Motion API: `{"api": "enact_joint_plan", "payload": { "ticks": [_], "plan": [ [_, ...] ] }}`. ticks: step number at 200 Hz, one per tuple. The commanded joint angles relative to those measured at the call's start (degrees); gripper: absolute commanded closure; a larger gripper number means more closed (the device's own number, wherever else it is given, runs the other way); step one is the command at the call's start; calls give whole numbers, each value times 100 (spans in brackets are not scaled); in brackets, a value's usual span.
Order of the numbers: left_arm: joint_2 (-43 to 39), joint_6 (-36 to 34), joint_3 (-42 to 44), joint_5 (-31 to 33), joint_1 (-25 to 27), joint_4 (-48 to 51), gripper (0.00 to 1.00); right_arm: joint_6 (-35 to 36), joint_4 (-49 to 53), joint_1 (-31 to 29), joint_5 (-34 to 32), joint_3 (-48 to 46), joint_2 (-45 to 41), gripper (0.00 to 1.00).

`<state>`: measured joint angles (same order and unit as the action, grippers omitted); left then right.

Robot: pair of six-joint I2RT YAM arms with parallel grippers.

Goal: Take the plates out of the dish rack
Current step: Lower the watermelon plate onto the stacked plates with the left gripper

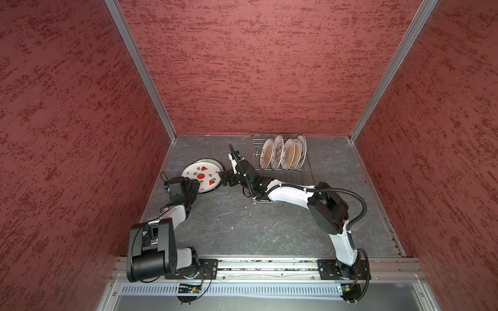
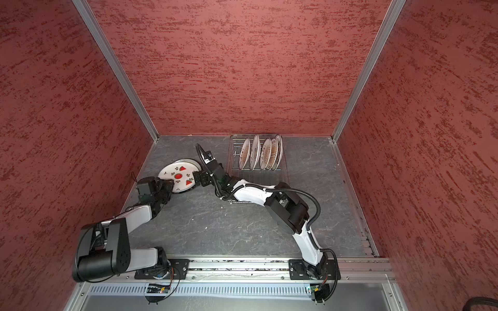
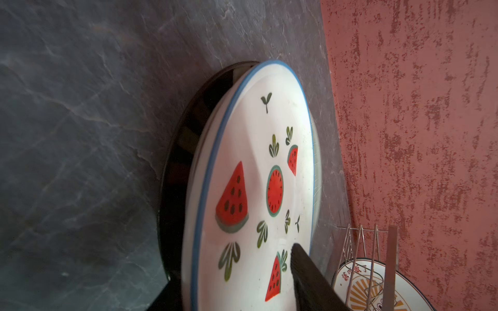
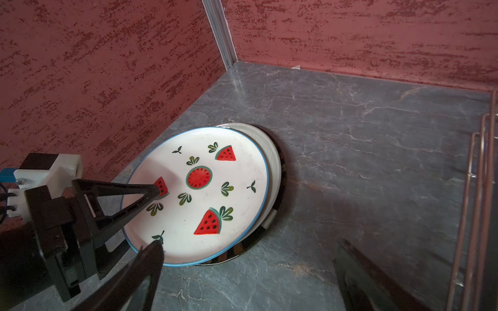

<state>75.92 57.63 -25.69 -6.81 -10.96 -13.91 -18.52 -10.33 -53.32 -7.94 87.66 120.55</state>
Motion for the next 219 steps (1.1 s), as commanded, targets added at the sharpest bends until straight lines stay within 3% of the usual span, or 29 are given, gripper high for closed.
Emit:
{"api": "enact_joint_plan", "payload": {
  "ticks": [1,40,86,219],
  "plan": [
    [-151,-196,-251,470,111,44,21,7,-272,-37,30,-118,-286,1],
    [250,-174,-444,262,82,-94,22,15,-343,-37,21,-222,-344,2],
    [304,-260,-672,1000,291,246,19,37,-347,-38,39,-232,-385,1],
    [855,-328,-1084,1762,411,536,15,138,-338,-38,-76,-333,-527,1]
  ]
}}
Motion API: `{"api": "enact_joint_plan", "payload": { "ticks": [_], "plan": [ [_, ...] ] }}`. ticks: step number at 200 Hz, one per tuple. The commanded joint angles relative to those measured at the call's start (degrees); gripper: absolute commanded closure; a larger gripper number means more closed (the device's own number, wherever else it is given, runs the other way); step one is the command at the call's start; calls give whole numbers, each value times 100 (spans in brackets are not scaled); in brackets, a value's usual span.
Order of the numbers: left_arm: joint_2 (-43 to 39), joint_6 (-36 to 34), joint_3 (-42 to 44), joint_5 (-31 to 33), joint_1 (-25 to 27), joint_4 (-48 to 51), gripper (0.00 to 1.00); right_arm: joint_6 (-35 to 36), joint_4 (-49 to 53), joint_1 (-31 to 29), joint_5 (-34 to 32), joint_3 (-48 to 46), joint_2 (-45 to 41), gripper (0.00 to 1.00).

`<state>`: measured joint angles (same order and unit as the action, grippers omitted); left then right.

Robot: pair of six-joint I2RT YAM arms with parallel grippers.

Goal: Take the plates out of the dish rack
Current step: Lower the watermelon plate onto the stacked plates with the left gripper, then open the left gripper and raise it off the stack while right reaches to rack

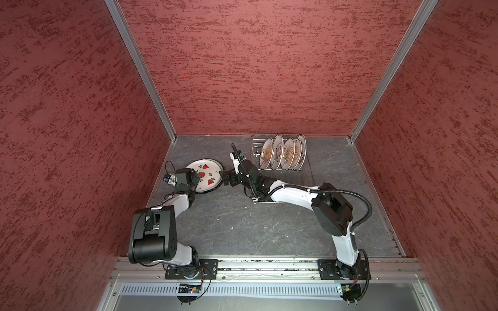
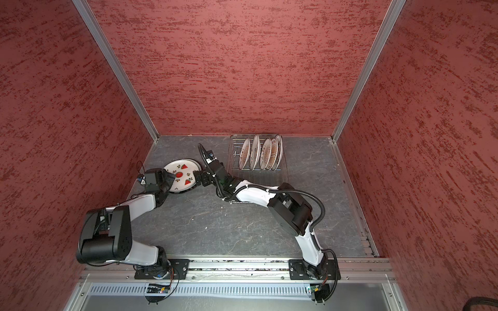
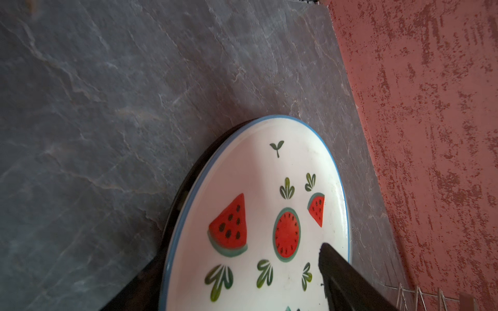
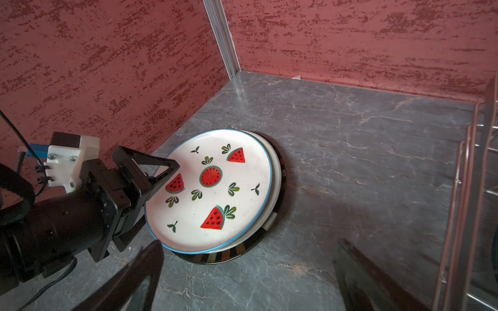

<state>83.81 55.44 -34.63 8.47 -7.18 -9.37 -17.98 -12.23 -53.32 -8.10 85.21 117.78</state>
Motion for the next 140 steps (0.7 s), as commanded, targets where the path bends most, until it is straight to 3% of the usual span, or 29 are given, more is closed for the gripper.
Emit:
{"api": "enact_joint_plan", "payload": {
  "ticks": [1,35,45,89,140],
  "plan": [
    [65,-106,-196,239,32,92,15,84,-148,-38,-60,-86,-248,1],
    [68,-112,-277,397,24,162,11,97,-72,-38,-91,-96,-337,1],
    [131,-104,-294,330,24,98,1,82,-60,-38,-95,-149,-410,1],
    [471,-119,-474,242,59,57,0,58,-231,-38,-121,-542,-717,1],
    [310,-112,-544,393,76,222,0,127,-206,-38,-166,-635,-833,1]
  ]
}}
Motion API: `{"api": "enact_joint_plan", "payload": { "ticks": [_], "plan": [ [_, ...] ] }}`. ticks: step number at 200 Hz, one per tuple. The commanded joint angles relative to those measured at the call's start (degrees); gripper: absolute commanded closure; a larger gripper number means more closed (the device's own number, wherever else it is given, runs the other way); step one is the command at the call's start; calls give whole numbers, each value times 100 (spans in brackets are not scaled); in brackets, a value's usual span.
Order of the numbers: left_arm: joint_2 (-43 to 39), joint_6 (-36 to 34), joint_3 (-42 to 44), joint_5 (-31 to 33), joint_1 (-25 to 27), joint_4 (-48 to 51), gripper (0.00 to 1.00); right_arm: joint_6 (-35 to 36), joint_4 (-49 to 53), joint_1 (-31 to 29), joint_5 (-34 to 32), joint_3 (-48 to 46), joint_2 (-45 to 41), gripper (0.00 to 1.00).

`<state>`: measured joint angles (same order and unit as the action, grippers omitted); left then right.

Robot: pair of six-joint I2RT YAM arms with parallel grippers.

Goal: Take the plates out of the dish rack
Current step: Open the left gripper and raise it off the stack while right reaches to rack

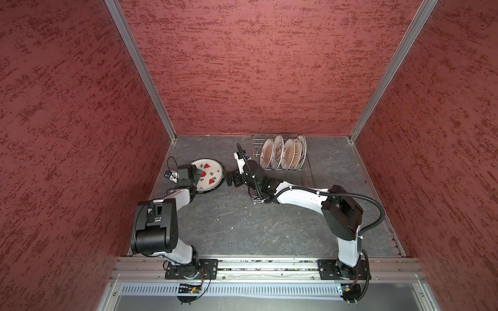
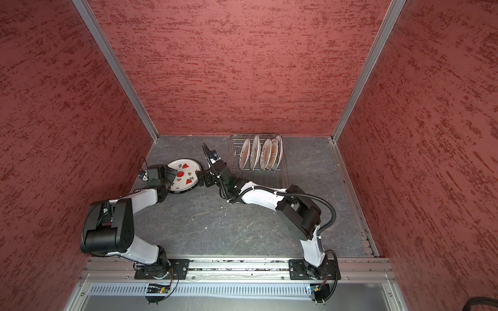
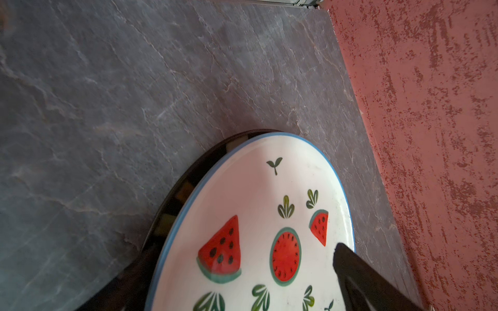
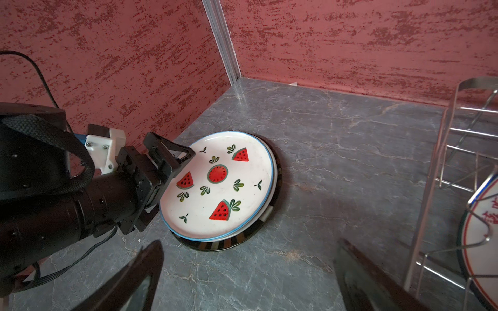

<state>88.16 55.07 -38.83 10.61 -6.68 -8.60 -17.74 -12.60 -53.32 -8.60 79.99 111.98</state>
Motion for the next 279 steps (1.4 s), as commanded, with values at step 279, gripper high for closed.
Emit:
{"api": "enact_joint_plan", "payload": {
  "ticks": [279],
  "plan": [
    [-4469,-2185,977,-1294,3441,-804,1,609,519,704,-2396,-2295,-3405,1]
  ]
}}
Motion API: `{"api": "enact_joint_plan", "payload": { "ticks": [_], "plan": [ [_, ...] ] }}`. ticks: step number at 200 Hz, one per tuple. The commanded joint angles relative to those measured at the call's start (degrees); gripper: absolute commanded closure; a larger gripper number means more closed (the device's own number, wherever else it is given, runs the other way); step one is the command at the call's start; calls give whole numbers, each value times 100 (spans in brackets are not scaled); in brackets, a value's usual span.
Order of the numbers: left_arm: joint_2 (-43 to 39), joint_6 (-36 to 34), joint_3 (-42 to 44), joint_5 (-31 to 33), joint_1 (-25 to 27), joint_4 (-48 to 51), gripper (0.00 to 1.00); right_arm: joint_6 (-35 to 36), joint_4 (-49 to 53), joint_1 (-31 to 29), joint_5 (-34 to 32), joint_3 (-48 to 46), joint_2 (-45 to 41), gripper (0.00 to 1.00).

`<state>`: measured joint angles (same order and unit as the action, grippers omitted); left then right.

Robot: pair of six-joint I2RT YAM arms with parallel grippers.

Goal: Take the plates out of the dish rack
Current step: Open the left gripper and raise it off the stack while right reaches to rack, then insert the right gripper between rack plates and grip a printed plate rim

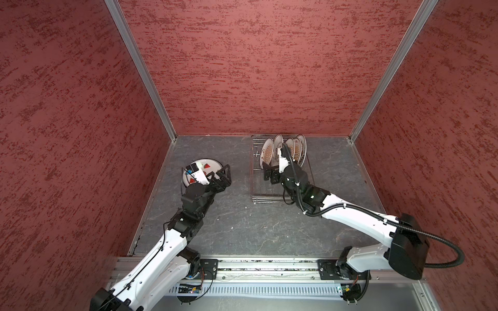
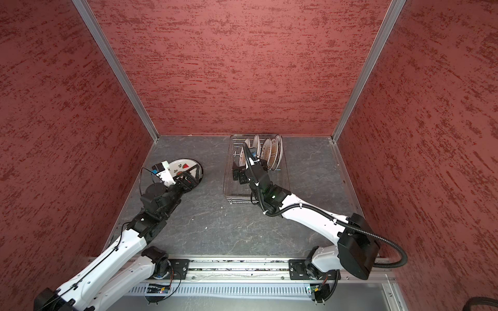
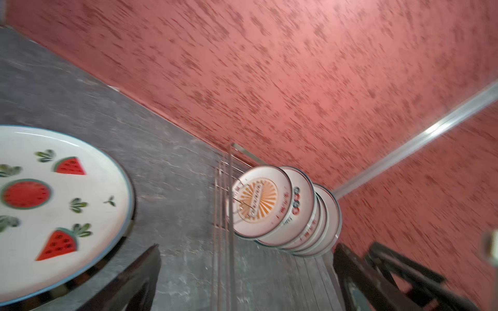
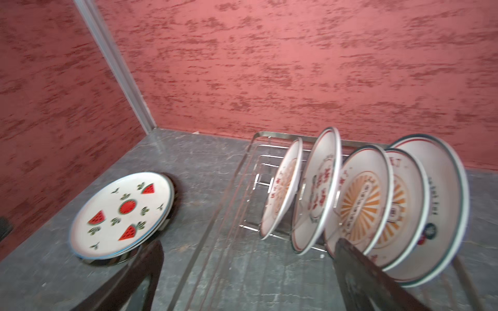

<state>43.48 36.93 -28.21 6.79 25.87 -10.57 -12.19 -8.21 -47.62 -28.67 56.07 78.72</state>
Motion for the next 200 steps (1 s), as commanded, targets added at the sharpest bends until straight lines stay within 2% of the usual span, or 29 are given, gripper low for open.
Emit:
{"api": "enact_joint_plan", "payload": {
  "ticks": [1,14,25,35,64,106,123,148,174,200],
  "plan": [
    [9,-384,-96,-967,193,-615,0,52,72,140,-387,97,-77,1],
    [110,-431,-89,-1555,296,-900,0,-6,85,252,-347,174,-35,1],
    [227,-426,-62,-1801,438,-1133,0,-54,131,351,-286,283,15,1],
    [342,-461,-87,-1767,620,-1226,1,-101,172,461,-132,399,66,1],
    [726,-592,-231,-1145,1096,-1160,0,-352,521,831,331,866,293,1],
    [1412,-470,-525,-1958,1166,-1523,1,-462,856,1210,977,1460,806,5],
    [1655,-377,-670,-2042,1168,-1529,1,-512,996,1345,1129,1723,1074,10],
    [1893,-248,-736,-1911,1166,-1633,0,-494,1168,1446,1056,2093,1474,15],
    [2029,-270,-750,-1823,1166,-1633,1,-495,1304,1487,526,2407,1851,32],
    [2193,-238,-739,-1858,1183,-1913,1,-472,1430,1549,263,2698,2181,40]
  ]
}}
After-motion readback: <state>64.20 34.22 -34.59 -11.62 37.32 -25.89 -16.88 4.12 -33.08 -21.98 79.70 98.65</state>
